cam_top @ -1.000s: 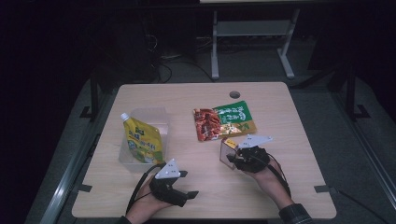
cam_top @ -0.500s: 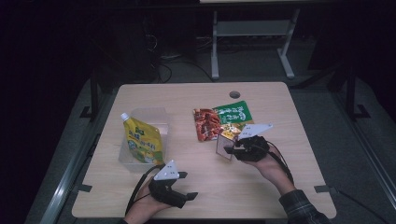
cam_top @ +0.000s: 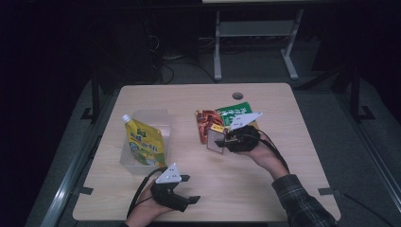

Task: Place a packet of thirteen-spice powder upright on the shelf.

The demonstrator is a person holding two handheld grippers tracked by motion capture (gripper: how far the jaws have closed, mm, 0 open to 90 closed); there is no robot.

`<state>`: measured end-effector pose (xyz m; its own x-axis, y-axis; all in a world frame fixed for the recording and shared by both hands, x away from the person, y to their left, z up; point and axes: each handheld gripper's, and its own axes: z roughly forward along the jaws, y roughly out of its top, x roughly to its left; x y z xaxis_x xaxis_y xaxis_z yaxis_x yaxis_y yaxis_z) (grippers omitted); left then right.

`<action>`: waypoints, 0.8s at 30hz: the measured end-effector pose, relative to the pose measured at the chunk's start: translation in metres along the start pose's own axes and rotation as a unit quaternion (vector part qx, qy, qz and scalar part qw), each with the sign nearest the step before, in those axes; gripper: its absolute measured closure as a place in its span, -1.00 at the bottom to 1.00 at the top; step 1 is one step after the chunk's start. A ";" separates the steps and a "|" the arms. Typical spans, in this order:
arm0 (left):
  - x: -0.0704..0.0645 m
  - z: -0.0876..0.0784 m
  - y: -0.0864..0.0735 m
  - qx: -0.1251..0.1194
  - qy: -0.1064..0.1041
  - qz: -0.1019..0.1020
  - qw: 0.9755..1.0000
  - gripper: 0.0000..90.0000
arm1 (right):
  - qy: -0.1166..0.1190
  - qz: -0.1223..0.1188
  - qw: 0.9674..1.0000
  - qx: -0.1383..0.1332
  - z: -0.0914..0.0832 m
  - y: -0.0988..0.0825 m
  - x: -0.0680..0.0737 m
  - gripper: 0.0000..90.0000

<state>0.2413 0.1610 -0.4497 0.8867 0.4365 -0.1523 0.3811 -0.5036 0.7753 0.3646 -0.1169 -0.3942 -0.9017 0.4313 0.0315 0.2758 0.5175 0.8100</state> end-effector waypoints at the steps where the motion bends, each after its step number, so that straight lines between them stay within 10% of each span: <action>1: 0.000 0.000 0.000 0.000 -0.001 -0.001 1.000 -0.58 | 0.008 0.001 1.000 0.000 0.003 0.003 -0.001 0.50; 24: -0.005 0.005 0.002 0.002 -0.019 0.006 1.000 -0.58 | 0.087 -0.071 0.994 -0.009 0.053 0.069 -0.003 0.50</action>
<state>0.2388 0.1541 -0.4502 0.9005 0.4016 -0.1668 0.3715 -0.5112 0.7750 0.4040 -0.0432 -0.3698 -0.9754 0.2200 0.0163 0.1376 0.5492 0.8243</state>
